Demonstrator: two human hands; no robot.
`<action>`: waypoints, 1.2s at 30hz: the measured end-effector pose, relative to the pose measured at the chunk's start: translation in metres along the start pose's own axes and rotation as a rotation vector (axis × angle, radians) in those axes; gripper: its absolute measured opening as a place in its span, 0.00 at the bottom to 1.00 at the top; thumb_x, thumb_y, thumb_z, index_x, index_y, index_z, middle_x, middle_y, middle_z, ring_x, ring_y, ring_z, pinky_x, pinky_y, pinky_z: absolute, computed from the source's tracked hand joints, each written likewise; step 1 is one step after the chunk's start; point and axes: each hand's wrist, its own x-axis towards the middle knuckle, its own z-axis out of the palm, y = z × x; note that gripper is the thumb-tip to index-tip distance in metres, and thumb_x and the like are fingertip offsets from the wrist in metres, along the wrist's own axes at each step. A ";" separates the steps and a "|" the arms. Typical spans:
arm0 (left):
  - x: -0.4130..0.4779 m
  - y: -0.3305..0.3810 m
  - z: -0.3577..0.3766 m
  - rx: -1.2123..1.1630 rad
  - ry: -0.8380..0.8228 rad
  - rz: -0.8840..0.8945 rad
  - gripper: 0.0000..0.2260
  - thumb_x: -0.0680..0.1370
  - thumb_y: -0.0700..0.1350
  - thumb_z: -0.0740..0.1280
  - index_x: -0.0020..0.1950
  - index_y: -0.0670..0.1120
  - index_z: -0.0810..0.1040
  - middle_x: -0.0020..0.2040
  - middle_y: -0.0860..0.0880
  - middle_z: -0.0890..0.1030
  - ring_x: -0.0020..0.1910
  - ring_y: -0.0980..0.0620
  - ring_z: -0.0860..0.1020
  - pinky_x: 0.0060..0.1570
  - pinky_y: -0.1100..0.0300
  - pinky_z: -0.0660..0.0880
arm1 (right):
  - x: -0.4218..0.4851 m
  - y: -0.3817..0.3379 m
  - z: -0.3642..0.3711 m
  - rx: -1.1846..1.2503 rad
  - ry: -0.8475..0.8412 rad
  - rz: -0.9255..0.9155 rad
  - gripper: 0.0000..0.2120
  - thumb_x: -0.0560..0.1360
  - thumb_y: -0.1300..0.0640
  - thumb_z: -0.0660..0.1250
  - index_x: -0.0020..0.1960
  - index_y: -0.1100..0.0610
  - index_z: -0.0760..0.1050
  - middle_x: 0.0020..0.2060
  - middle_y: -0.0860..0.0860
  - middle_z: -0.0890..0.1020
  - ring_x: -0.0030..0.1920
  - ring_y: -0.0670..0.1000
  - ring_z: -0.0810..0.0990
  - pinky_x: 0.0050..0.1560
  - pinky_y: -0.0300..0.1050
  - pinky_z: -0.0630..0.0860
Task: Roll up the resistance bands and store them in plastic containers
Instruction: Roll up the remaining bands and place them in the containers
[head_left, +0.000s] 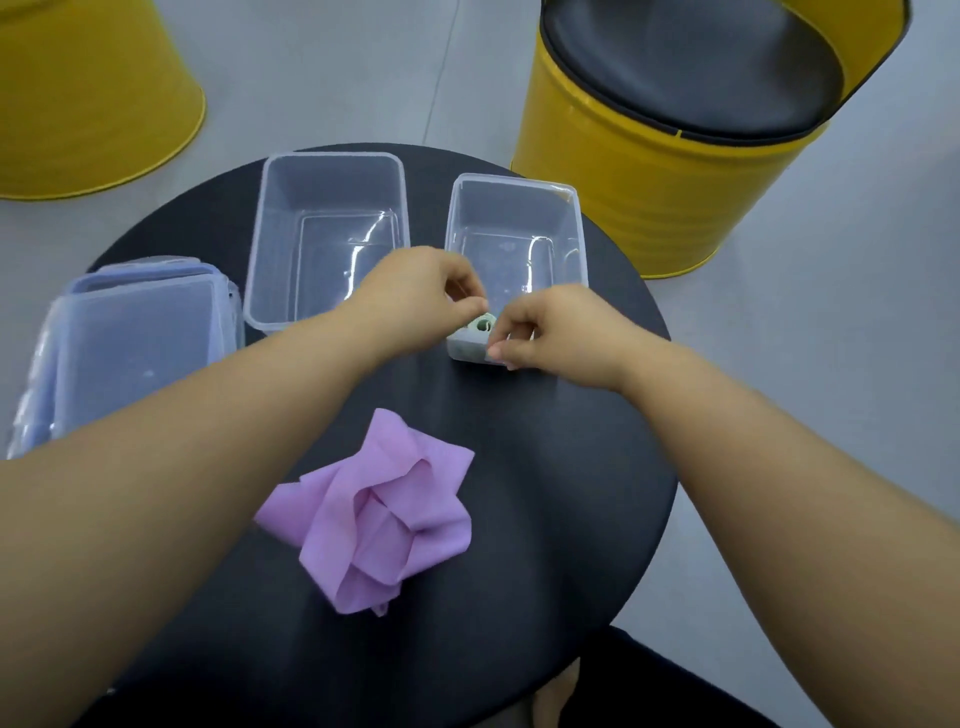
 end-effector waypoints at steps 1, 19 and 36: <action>-0.013 -0.006 -0.004 0.004 -0.008 -0.024 0.04 0.76 0.48 0.67 0.46 0.49 0.80 0.42 0.54 0.79 0.44 0.55 0.76 0.47 0.62 0.71 | -0.007 -0.007 0.013 0.069 -0.022 0.010 0.02 0.74 0.53 0.69 0.45 0.50 0.79 0.35 0.44 0.81 0.38 0.43 0.78 0.44 0.42 0.75; -0.119 -0.098 0.044 -0.014 -0.190 -0.325 0.22 0.70 0.49 0.73 0.63 0.52 0.73 0.59 0.52 0.76 0.53 0.52 0.75 0.47 0.59 0.72 | -0.028 -0.038 0.132 0.304 0.053 0.270 0.08 0.76 0.55 0.66 0.49 0.57 0.81 0.37 0.47 0.79 0.42 0.49 0.76 0.47 0.43 0.73; -0.129 -0.093 0.010 -0.793 0.051 -0.464 0.11 0.79 0.41 0.62 0.38 0.49 0.78 0.31 0.52 0.77 0.32 0.52 0.72 0.35 0.61 0.71 | -0.053 -0.045 0.128 0.817 -0.114 0.277 0.04 0.75 0.63 0.67 0.43 0.56 0.77 0.36 0.49 0.80 0.39 0.47 0.78 0.44 0.41 0.76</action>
